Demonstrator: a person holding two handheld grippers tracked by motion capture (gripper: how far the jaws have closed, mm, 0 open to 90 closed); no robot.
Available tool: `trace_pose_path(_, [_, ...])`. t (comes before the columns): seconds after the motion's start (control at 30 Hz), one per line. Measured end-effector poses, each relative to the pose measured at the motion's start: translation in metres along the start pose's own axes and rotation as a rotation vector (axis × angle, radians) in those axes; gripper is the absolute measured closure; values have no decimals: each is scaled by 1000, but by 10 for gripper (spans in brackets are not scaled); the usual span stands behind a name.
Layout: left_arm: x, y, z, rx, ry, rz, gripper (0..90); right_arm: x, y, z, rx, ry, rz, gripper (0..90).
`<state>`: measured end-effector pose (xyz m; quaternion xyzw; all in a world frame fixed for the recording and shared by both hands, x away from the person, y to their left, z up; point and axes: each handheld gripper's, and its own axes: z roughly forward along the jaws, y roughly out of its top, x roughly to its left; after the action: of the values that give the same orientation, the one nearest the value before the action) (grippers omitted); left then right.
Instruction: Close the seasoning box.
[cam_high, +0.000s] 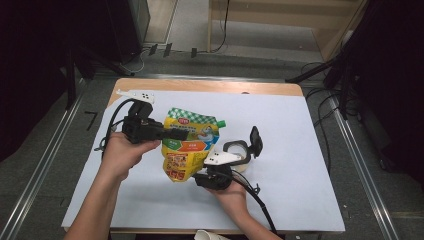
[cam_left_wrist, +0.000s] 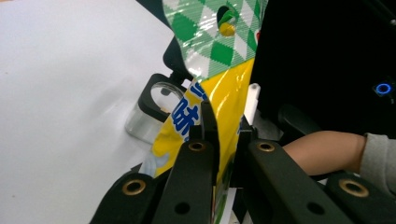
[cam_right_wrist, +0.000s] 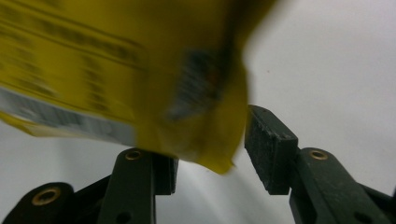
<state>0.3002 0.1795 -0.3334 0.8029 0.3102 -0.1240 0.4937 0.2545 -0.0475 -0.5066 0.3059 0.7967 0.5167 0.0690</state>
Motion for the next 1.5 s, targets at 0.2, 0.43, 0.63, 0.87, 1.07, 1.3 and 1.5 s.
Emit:
trace_pose_path(0.2, [-1, 0, 6, 12, 52, 4, 900, 13, 4, -3, 0, -6, -105, 558])
trace_pose_path(0.43, [-1, 0, 10, 15, 82, 14, 895, 19, 6, -7, -3, 0, -139, 566])
trace_pose_path(0.63, [-4, 0, 19, 54, 124, 35, 856, 27, 12, -11, -11, 27, -153, 564])
trace_pose_path(0.87, [-3, -2, 28, 89, 144, 49, 802, 31, 16, -16, -6, 55, -143, 561])
trace_pose_path(1.07, [-4, -2, 34, 106, 152, 68, 758, 35, 20, -20, -4, 103, -96, 558])
trace_pose_path(1.3, [-7, -2, 41, 135, 163, 71, 741, 42, 23, -24, 10, 119, -112, 572])
trace_pose_path(1.5, [-11, -2, 49, 146, 203, 73, 744, 44, 24, -25, 15, 143, -100, 574])
